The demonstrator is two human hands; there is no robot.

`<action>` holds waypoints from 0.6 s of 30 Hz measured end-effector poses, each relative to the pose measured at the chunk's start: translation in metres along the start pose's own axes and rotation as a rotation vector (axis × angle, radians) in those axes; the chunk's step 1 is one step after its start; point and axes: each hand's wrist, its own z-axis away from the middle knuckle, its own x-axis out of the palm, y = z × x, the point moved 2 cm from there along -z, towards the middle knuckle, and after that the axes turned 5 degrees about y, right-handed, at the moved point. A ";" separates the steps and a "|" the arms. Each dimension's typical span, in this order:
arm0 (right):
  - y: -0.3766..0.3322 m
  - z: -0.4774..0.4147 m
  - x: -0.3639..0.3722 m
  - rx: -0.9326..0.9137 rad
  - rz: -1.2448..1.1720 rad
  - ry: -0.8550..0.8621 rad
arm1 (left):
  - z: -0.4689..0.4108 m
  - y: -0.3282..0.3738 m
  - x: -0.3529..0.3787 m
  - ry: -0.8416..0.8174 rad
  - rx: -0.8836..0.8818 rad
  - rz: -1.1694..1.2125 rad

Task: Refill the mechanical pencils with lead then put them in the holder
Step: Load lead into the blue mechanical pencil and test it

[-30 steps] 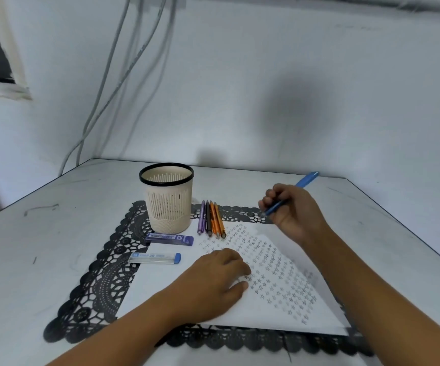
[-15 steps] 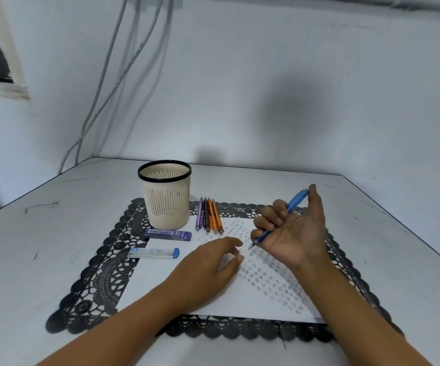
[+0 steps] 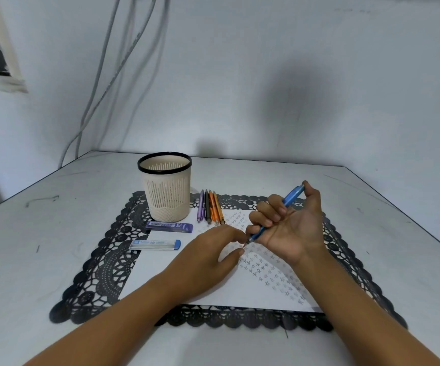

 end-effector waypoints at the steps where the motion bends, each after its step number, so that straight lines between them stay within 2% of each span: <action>1: 0.000 0.000 0.000 0.002 -0.001 -0.003 | 0.000 0.000 0.000 0.004 0.005 -0.002; 18: 0.001 0.000 -0.001 0.015 -0.007 -0.024 | -0.001 0.001 -0.002 0.040 0.057 -0.056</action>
